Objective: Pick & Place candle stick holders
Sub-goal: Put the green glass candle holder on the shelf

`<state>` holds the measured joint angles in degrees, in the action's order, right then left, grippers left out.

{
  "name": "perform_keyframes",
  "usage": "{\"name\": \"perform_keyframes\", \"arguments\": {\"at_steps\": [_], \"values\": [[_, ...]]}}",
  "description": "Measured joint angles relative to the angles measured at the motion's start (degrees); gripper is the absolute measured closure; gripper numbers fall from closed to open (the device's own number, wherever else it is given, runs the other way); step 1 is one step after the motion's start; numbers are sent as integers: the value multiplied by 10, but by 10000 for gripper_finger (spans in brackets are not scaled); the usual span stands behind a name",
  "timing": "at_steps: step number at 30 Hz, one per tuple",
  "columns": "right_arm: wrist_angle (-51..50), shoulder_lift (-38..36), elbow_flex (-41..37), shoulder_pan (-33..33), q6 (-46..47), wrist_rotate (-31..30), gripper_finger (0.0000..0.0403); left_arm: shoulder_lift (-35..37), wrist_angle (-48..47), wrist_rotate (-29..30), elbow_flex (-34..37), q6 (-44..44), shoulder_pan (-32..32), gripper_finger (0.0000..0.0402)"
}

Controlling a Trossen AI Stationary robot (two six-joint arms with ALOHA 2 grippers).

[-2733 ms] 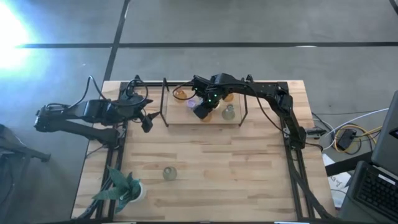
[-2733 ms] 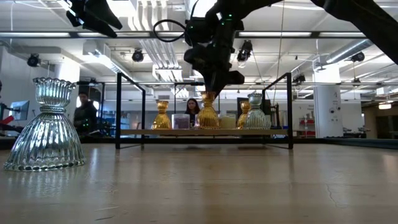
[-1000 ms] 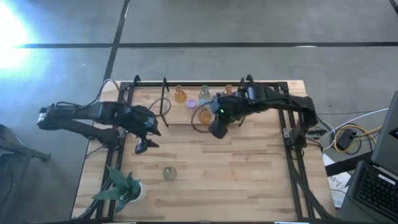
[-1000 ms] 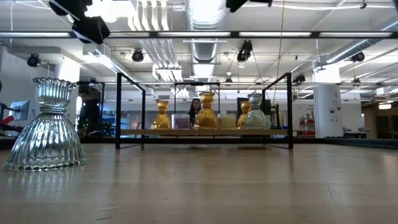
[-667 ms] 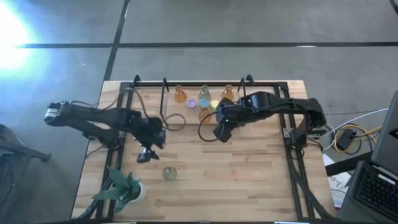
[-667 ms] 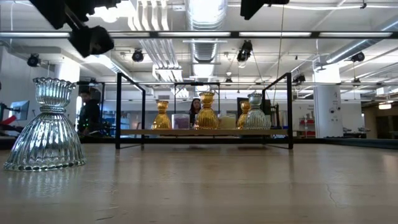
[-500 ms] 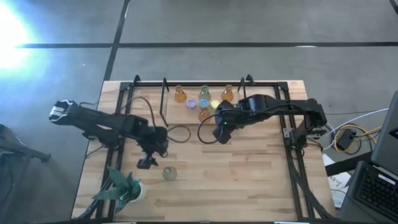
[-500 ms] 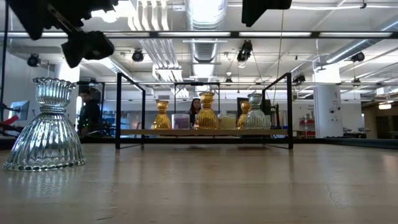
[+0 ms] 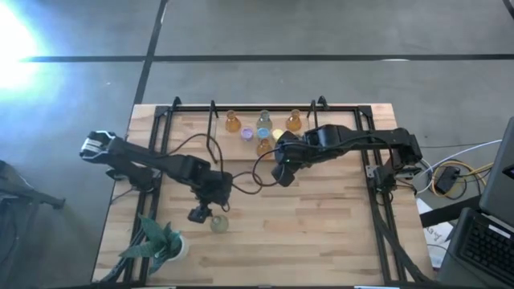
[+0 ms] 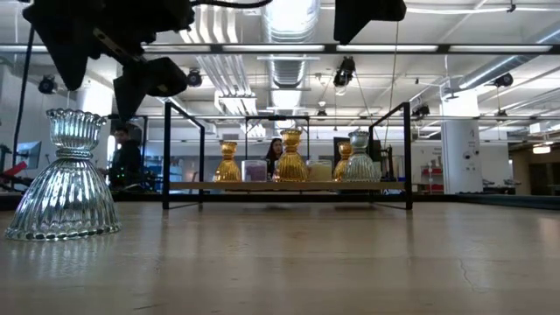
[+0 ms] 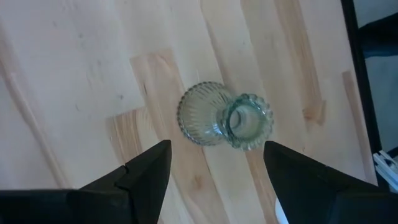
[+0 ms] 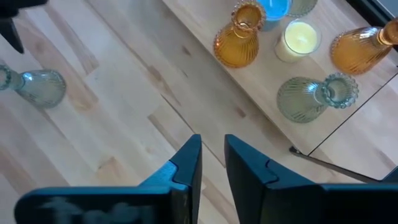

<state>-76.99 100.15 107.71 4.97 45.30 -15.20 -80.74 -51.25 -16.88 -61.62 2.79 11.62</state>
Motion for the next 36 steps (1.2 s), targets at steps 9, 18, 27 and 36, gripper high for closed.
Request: {"name": "perform_keyframes", "arguments": {"at_steps": [9,18,27,36], "values": [[-1,0,-9,0,-1,0,340,-48,6,0,-5,-1,0,147],[-2,0,-14,0,-2,1,342,-73,28,-13,-5,0,0,160],[-4,0,-4,0,-15,0,343,-97,46,-18,0,5,0,190],[-5,0,-5,0,-19,1,337,-101,47,-24,0,-1,0,295]]}}
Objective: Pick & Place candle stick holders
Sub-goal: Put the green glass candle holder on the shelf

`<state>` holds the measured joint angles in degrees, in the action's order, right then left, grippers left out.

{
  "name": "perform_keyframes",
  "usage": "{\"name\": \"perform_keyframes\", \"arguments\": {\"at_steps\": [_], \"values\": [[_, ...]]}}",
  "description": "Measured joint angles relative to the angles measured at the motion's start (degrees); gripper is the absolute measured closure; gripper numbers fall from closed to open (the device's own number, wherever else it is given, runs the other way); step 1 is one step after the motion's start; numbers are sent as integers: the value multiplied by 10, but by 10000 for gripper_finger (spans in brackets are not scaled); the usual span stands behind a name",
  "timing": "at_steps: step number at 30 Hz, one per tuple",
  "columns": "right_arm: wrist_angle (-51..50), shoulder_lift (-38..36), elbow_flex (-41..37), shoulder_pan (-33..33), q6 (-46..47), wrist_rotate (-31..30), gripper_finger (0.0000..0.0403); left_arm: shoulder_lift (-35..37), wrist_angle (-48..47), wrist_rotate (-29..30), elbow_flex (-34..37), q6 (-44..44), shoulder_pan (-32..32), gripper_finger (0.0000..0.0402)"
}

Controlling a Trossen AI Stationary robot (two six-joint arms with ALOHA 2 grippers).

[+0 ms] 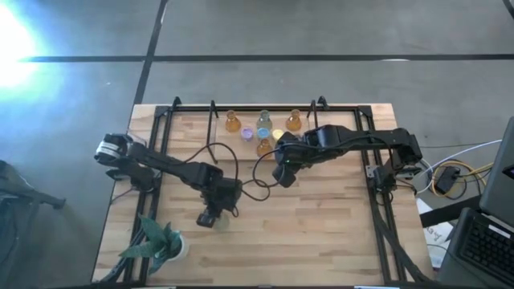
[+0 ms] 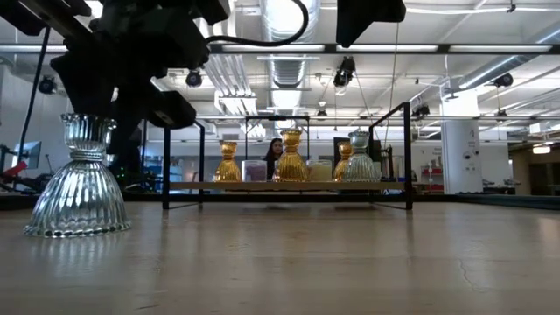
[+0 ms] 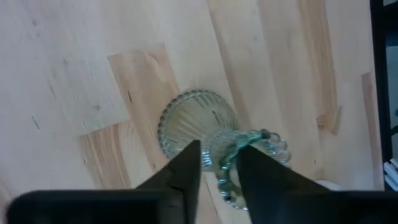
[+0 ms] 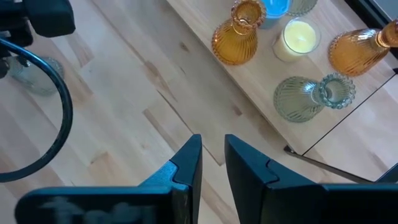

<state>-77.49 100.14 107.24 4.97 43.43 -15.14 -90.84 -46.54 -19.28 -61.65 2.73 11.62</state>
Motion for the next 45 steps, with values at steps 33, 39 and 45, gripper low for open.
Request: {"name": "perform_keyframes", "arguments": {"at_steps": [33,39,45], "values": [[-2,0,-2,0,-16,-5,351,49,-117,59,-145,-122,-281,367],[-2,0,-2,0,-21,-15,351,48,-115,49,-145,-133,-352,367],[-1,0,-2,-2,-33,-17,351,20,-117,47,-175,-94,-365,367]]}}
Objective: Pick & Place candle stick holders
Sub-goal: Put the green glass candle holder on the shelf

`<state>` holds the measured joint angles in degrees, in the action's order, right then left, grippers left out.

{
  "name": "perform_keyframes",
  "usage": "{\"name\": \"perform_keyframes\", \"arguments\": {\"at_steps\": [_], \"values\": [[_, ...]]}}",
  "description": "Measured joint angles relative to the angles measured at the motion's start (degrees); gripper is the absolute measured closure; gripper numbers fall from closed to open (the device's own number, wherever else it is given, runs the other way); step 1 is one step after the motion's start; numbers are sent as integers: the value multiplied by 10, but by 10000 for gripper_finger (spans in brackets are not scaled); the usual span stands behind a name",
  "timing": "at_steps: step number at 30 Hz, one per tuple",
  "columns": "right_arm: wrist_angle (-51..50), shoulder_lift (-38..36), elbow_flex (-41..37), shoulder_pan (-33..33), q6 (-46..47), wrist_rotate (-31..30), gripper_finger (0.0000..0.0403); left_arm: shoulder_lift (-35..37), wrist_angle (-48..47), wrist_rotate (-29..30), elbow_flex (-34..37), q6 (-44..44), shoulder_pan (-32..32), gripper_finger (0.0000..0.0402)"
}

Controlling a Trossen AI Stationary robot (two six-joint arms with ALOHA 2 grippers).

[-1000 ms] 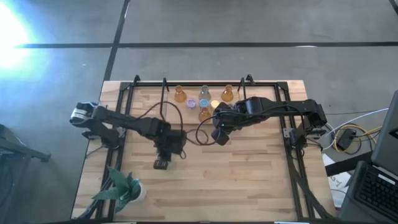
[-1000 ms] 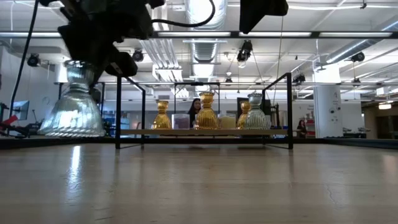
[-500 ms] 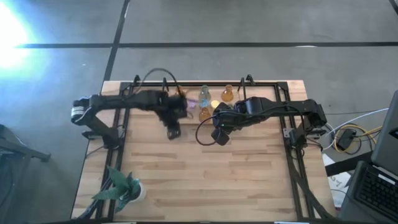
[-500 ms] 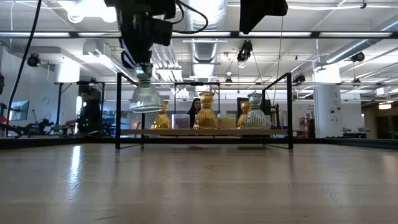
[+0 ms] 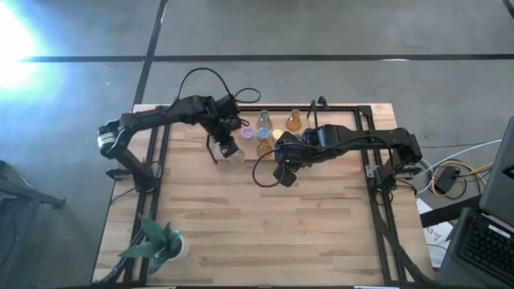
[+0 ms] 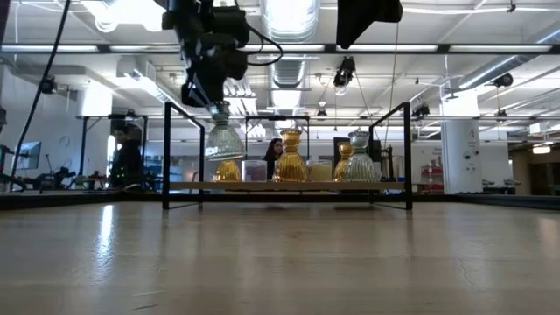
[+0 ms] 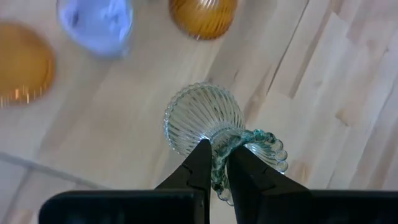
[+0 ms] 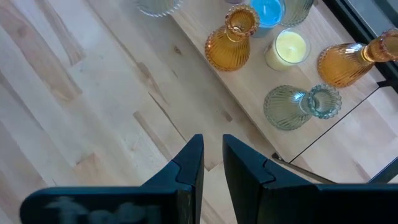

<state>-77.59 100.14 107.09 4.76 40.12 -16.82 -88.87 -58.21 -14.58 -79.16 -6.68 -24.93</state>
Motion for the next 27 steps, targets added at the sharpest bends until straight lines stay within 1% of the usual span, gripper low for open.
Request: {"name": "perform_keyframes", "arguments": {"at_steps": [3,7,8,11,13,19,24,27], "values": [[0,0,0,-1,0,0,351,-33,-12,-1,-35,28,0,367],[0,0,0,-2,-1,0,351,-78,-69,2,-96,84,-2,367],[1,0,0,-2,-1,0,351,-88,-85,8,-110,94,-2,367],[1,0,0,-2,-1,0,351,-118,-108,51,-147,119,-2,367],[0,0,0,-2,-1,0,351,-138,-118,56,-167,122,-4,367],[0,0,0,-2,-4,0,351,-164,-133,66,-181,130,-3,367],[0,0,0,-2,-7,-2,351,-159,-134,110,-174,138,-6,367],[0,0,0,-2,-10,-13,351,-159,-133,111,-173,145,-9,367]]}}
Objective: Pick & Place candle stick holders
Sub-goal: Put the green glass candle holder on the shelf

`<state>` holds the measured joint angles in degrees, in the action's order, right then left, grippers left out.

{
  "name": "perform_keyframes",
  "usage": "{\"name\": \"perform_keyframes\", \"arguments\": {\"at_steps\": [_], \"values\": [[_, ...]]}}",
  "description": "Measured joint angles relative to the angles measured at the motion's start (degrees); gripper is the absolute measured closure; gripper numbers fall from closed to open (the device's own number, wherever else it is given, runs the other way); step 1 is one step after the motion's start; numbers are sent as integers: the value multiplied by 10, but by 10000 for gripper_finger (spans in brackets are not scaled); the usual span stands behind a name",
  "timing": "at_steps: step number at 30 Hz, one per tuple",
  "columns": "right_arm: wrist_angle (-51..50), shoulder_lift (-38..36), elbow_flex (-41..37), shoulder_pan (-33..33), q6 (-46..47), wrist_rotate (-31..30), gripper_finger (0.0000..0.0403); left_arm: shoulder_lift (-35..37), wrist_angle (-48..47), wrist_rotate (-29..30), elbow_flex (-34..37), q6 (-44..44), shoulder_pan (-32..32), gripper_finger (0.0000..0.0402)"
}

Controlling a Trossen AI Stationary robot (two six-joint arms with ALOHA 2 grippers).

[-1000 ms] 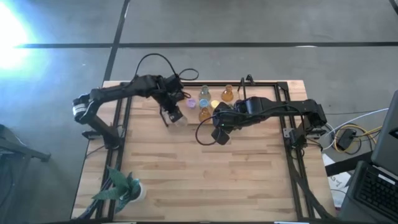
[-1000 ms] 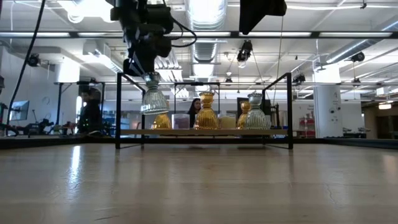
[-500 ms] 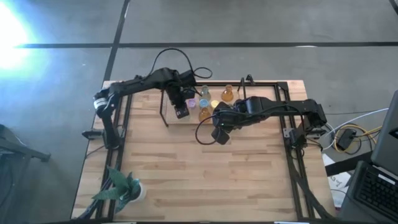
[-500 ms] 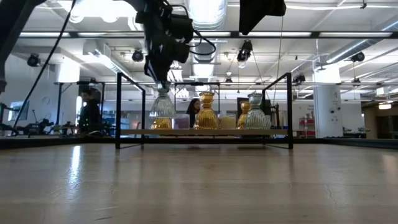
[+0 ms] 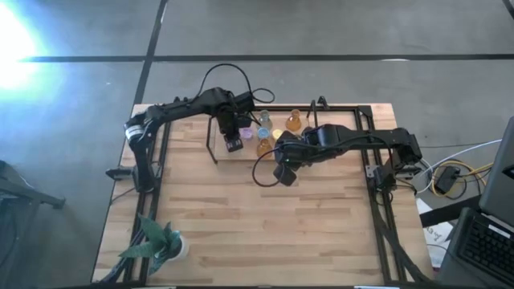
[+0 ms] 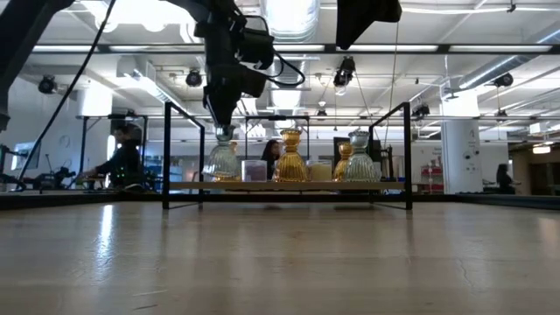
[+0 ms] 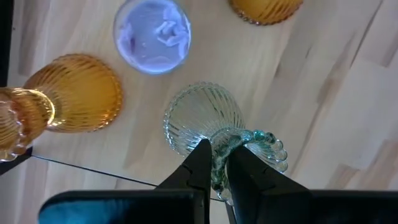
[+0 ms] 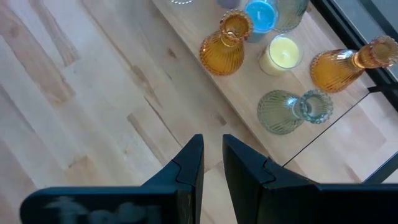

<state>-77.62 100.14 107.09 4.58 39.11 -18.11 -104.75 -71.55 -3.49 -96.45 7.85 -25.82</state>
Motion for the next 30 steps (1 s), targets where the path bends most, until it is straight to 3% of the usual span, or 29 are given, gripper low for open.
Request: {"name": "perform_keyframes", "arguments": {"at_steps": [30], "values": [[0,0,0,0,-1,-1,351,0,25,-66,43,32,-36,367]]}}
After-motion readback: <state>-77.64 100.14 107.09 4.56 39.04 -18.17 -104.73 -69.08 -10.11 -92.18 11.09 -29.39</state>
